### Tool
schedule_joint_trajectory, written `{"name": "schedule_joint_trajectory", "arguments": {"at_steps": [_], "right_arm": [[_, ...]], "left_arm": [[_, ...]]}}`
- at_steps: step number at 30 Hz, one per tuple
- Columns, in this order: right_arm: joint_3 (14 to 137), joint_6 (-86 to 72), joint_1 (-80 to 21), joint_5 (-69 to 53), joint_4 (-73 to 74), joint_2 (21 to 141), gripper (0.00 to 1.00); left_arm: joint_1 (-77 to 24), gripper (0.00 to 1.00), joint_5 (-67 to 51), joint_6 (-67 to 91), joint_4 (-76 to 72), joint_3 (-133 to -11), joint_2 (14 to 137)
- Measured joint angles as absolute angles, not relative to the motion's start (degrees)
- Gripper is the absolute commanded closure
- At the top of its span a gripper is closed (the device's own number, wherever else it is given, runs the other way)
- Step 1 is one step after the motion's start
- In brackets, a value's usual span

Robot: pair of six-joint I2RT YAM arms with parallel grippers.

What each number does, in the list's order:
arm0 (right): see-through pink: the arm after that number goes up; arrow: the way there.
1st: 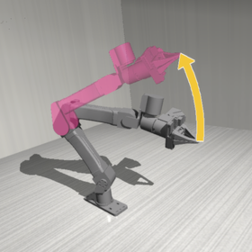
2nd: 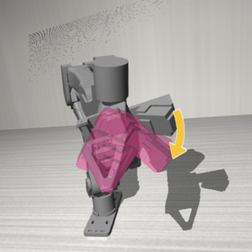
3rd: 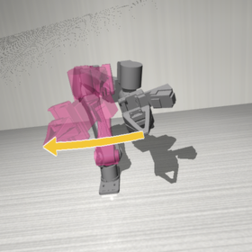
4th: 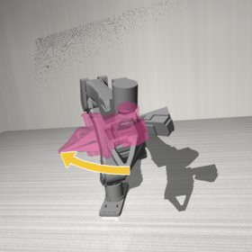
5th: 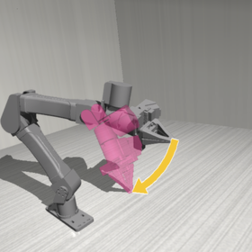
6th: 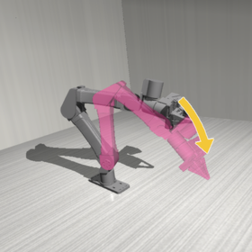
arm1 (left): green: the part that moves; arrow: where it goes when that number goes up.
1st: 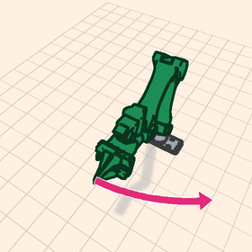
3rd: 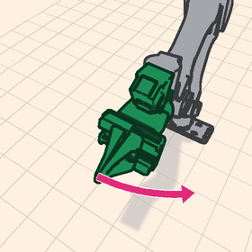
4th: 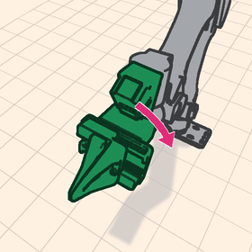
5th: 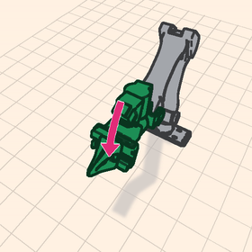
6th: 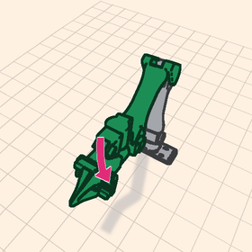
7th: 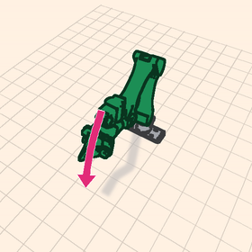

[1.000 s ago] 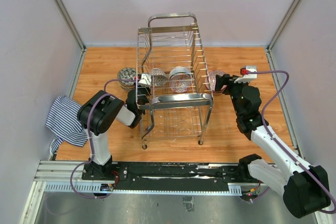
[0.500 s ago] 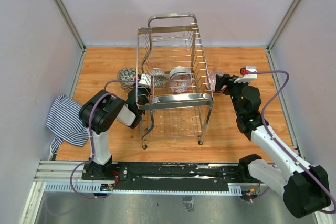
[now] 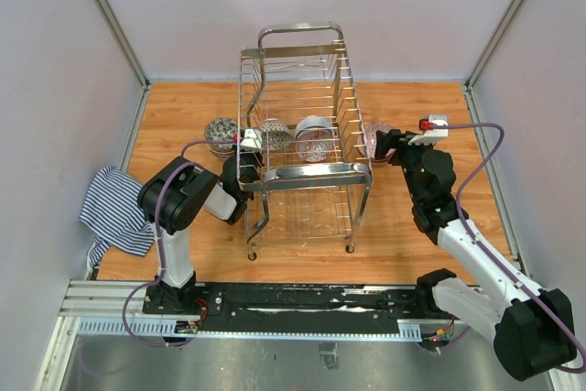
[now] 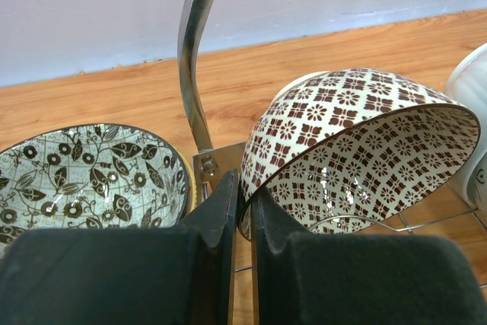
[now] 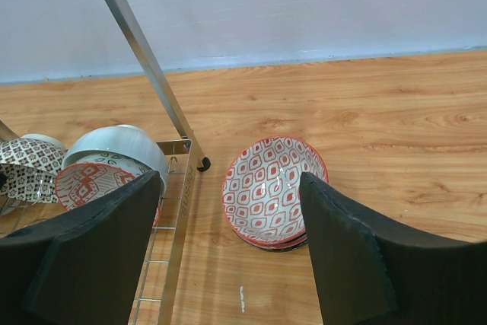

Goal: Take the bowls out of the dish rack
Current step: Pick up the bowl from the dish rack.

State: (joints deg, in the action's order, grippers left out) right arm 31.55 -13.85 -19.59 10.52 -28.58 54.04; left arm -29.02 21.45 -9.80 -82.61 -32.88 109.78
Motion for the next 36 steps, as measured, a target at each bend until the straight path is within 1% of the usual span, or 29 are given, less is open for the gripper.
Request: {"name": "schedule_joint_trajectory", "arguments": {"at_steps": [14,31,36], "right_arm": [[31.55,-13.85,-19.59,10.5,-28.56,54.04,0.25],[31.55,-13.85,-19.59,10.5,-28.56,54.11,0.25],[31.55,-13.85,-19.59,10.5,-28.42,54.35,0.25]], "left_arm": [[-29.39,1.0,23.2,-8.38,-82.59,-32.88,109.78],[-29.39,1.0,24.08,-10.57,-82.7,-34.76,110.21],[-29.56,0.99,23.88,-10.26,-86.32,-36.6,110.21]]}}
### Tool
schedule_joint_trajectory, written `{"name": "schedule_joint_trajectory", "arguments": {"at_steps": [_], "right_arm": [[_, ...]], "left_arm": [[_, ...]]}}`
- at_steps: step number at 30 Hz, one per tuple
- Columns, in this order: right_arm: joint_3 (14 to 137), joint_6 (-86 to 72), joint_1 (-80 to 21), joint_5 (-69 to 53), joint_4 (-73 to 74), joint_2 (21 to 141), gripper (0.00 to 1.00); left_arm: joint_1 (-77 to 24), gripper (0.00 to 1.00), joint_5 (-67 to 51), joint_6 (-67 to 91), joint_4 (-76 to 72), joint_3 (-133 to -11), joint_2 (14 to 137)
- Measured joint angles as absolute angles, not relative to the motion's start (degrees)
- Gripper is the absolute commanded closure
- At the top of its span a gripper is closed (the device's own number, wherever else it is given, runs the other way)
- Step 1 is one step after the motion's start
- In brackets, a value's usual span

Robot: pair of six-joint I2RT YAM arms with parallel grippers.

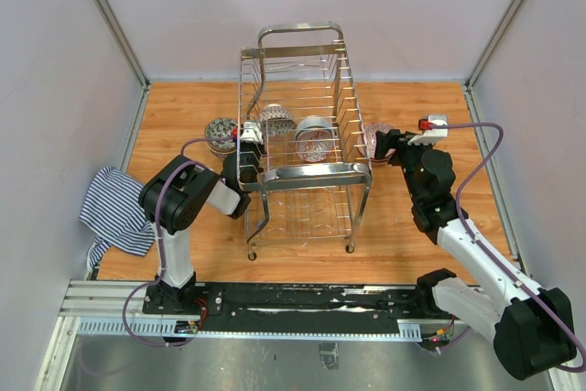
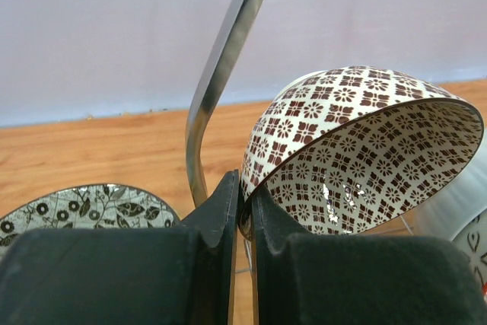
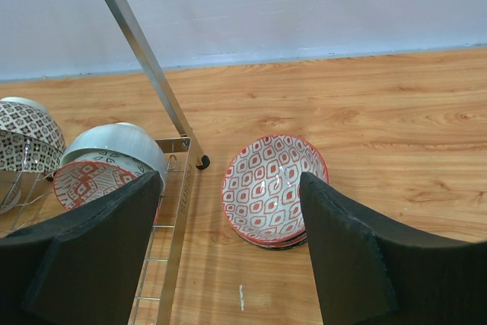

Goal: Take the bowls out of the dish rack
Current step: Pick up the bowl from the dish rack, then place the bowl with the bowl.

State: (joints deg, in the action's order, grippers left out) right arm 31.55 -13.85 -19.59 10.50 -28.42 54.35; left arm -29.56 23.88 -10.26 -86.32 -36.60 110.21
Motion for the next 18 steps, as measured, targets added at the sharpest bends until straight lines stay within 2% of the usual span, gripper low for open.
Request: {"name": "schedule_joint_trajectory", "arguments": {"at_steps": [18], "right_arm": [[31.53,-13.87,-19.59,10.44,-28.4,54.26,0.25]], "left_arm": [[-29.71,1.0,25.98,-12.03,-86.91,-34.74,108.77]]}}
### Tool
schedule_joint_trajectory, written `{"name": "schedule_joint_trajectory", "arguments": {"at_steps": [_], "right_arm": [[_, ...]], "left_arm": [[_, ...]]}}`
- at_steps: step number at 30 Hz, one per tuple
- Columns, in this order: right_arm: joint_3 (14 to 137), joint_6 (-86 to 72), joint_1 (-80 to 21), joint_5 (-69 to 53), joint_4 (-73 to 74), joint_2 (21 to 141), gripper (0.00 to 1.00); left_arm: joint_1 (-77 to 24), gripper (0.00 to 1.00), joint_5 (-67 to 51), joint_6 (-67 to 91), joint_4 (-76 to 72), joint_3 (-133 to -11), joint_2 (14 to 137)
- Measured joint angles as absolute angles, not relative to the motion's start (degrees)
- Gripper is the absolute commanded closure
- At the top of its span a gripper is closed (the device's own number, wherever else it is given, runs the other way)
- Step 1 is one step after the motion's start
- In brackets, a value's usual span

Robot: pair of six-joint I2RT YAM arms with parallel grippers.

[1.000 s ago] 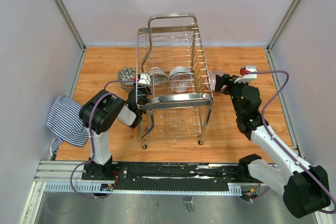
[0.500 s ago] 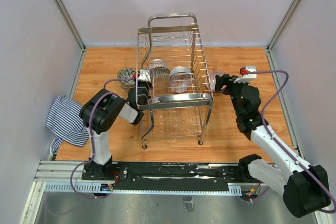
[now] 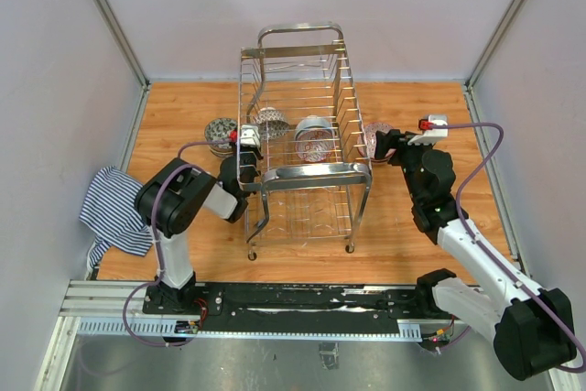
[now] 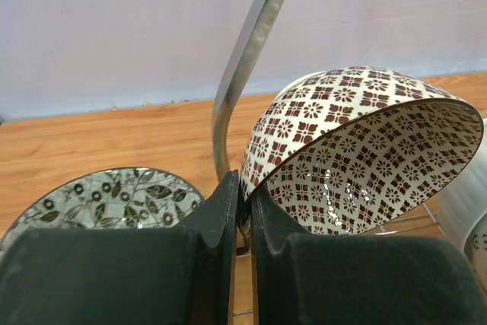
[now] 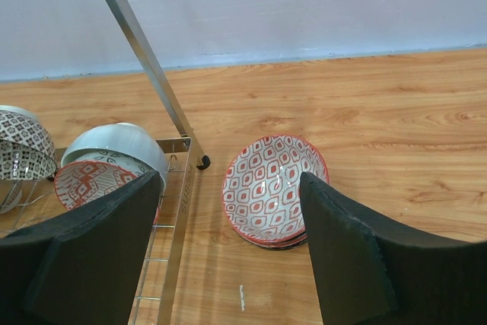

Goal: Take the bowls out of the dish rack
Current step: Place the bowl with the bowl.

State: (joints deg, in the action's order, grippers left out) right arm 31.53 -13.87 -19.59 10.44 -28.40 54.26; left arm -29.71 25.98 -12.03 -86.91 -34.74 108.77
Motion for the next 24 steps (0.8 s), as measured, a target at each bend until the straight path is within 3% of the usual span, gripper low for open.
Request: {"name": "schedule_joint_trajectory", "arguments": {"at_steps": [24], "right_arm": [[30.94,-14.59,-19.57,8.84,-25.28,48.38,0.25]], "left_arm": [[-27.86,1.0,34.76,-9.19,-86.87,-23.59,93.3]]}}
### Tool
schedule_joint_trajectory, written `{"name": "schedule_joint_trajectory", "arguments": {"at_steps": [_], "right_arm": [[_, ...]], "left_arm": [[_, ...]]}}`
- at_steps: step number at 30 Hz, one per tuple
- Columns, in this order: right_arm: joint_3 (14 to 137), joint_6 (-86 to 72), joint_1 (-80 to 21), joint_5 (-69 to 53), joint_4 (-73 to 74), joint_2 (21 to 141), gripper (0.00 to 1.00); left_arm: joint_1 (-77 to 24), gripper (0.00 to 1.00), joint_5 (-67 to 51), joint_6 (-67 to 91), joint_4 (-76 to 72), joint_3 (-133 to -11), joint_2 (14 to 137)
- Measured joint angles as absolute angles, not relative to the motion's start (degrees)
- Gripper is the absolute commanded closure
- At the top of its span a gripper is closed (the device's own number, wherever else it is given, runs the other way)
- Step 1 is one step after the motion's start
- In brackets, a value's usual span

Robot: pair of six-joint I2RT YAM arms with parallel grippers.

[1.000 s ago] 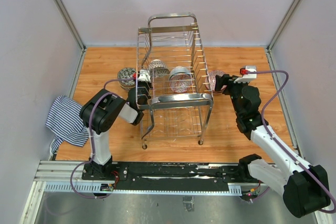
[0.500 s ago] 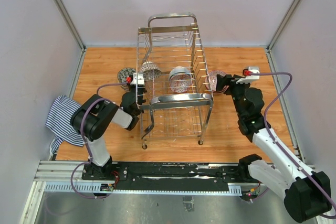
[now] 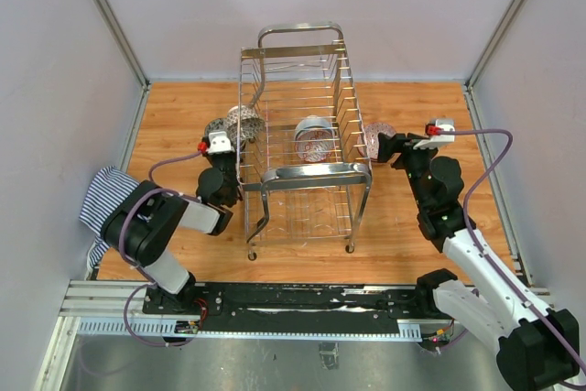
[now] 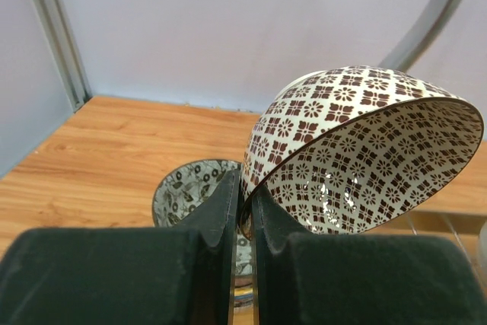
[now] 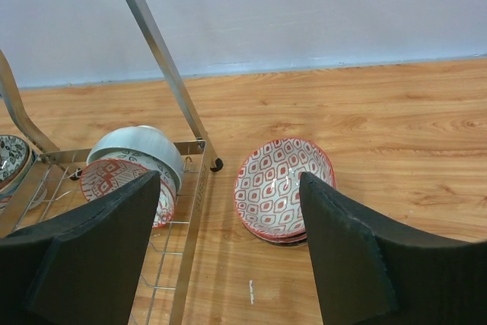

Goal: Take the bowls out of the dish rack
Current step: Place the bowl with the bowl.

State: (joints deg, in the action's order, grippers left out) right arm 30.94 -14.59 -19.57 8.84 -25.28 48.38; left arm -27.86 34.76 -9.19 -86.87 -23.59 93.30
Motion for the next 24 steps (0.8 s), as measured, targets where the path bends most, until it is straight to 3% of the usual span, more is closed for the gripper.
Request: {"name": "schedule_joint_trajectory", "arguments": {"at_steps": [8,15,24], "right_arm": [[30.89,-15.03,-19.57,8.1,-24.93,47.55,0.25],[30.89,-15.42,-19.57,7.38,-24.93,47.07,0.25],[30.89,-16.05,-19.57,6.61,-23.64,46.28,0.25]], "left_arm": [[-25.19,0.99,37.63,-1.3,-73.49,-25.02,83.37],[-20.84,1.0,36.25,7.9,-47.48,-33.87,77.19],[-14.81,0.99,25.91,18.74,-15.97,-51.09,79.13]]}}
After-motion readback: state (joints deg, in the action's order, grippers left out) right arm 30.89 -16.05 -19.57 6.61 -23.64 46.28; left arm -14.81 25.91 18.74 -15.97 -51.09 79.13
